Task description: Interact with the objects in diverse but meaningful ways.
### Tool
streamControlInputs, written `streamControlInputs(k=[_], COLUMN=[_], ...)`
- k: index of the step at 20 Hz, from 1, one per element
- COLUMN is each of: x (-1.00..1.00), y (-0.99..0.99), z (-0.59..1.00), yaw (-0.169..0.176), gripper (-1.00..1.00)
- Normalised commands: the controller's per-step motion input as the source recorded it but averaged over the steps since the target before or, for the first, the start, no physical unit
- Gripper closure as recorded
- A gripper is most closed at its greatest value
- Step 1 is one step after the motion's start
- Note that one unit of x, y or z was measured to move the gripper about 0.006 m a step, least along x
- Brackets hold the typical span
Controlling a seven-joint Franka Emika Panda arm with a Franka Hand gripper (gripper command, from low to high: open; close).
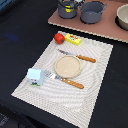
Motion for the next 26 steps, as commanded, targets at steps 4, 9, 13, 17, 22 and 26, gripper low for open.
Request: streamControlInputs(k=[4,9,13,17,22,26], x=[-0.47,-0.44,-0.40,-0.37,-0.47,-0.45], y=[-0.27,-0.22,-0.21,-0.18,-0.19,-0.19], z=[0.11,0.01,0.04,0.00,-0.19,-0.24], yaw=[-0.232,-0.251,-0.270,-0.226,-0.104,-0.082], gripper=[-1.00,-1.00,-1.00,-1.00,-1.00,-1.00])
